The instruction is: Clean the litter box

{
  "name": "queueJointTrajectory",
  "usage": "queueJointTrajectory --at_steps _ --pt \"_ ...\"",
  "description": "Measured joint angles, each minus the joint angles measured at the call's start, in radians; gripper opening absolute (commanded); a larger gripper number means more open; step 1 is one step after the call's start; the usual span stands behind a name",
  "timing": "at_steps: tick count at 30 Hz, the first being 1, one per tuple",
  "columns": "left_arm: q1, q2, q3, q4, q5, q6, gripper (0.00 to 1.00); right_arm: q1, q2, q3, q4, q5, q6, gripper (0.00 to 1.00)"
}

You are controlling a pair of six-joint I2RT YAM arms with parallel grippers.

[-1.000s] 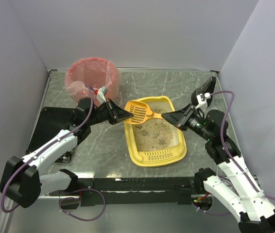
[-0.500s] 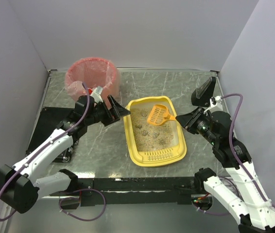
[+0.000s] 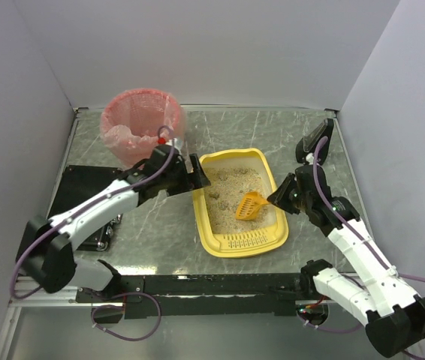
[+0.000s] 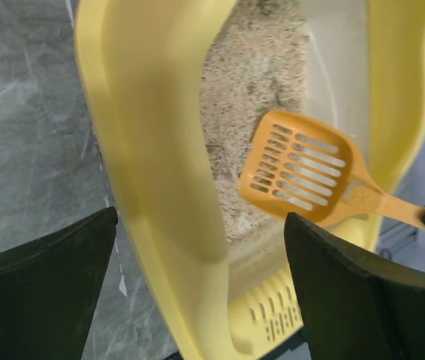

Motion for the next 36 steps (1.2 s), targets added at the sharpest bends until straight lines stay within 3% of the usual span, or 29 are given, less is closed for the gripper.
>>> queueJointTrajectory --at_steps 8,16,19,20,22,23,25,32,36 --pt "-0.016 0.144 0.037 -0.018 -0.036 0.009 0.99 0.005 0.042 -0.101 0.180 -0.031 0.061 0.00" --pt "-0.016 0.189 0.023 0.042 0.018 -0.018 0.88 0.044 0.122 -0.145 0.365 -0.051 0.122 0.00" --pt "-0.018 0.206 0.018 0.051 0.031 -0.027 0.74 0.058 0.128 -0.164 0.420 -0.059 0.138 0.00" --pt "-0.017 0.213 0.018 0.050 0.029 -0.028 0.63 0.062 0.128 -0.173 0.439 -0.061 0.143 0.00" --pt "-0.013 0.224 0.018 0.048 0.033 -0.038 0.55 0.072 0.128 -0.200 0.482 -0.061 0.161 0.00" --pt "-0.013 0.224 0.022 0.044 0.033 -0.042 0.46 0.074 0.128 -0.210 0.495 -0.060 0.166 0.00" --pt "-0.014 0.227 0.030 0.031 0.025 -0.046 0.40 0.079 0.124 -0.243 0.543 -0.051 0.184 0.00" --pt "-0.014 0.243 0.050 0.015 0.028 -0.040 0.01 0.092 0.113 -0.287 0.583 -0.004 0.243 0.00" --pt "-0.019 0.270 0.095 -0.034 0.018 -0.027 0.01 0.098 0.084 -0.310 0.573 0.028 0.285 0.00"
